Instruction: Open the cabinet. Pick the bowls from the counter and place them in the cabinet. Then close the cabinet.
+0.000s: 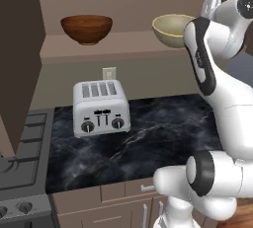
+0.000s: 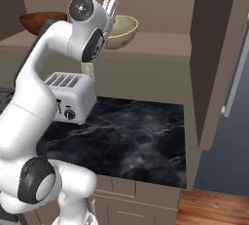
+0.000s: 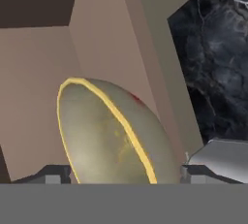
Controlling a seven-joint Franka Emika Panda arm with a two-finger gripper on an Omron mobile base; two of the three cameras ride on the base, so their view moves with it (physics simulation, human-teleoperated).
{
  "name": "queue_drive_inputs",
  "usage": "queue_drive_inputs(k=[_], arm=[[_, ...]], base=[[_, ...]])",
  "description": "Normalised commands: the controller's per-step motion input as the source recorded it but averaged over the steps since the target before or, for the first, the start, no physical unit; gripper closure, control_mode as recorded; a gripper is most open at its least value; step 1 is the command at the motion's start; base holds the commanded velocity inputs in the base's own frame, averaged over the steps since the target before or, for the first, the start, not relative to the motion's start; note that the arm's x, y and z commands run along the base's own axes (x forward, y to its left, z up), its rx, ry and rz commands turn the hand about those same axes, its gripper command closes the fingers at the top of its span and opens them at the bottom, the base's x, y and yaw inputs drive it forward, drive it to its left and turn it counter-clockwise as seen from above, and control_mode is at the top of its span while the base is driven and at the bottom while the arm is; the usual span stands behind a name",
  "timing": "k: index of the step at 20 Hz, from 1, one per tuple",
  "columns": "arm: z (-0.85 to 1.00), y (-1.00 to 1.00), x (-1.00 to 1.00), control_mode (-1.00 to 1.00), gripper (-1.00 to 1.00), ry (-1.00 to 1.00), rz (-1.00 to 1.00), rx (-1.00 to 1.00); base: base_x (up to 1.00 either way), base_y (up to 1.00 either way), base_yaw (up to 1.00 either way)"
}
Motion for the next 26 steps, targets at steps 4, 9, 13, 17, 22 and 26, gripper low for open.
queue_drive_inputs(k=[4, 9, 13, 17, 22, 26], arm=[[0.15, -0.03, -0.5, -1.0, -1.0, 0.0, -0.06, 0.01], [0.0, 0.0, -0.02, -1.0, -1.0, 0.0, -0.05, 0.0], [0.06, -0.04, -0.21, -1.0, -1.0, 0.0, -0.05, 0.0], [0.17, -0.15, -0.69, -1.0, -1.0, 0.0, -0.04, 0.02], [0.35, -0.13, -0.84, -1.0, -1.0, 0.0, -0.01, 0.01], [0.33, -0.02, -1.0, -1.0, -1.0, 0.0, 0.0, 0.0]], base=[[0.0, 0.0, 0.0], [0.0, 0.0, 0.0], [0.0, 0.0, 0.0], [0.0, 0.0, 0.0], [0.0, 0.0, 0.0], [0.0, 0.0, 0.0]])
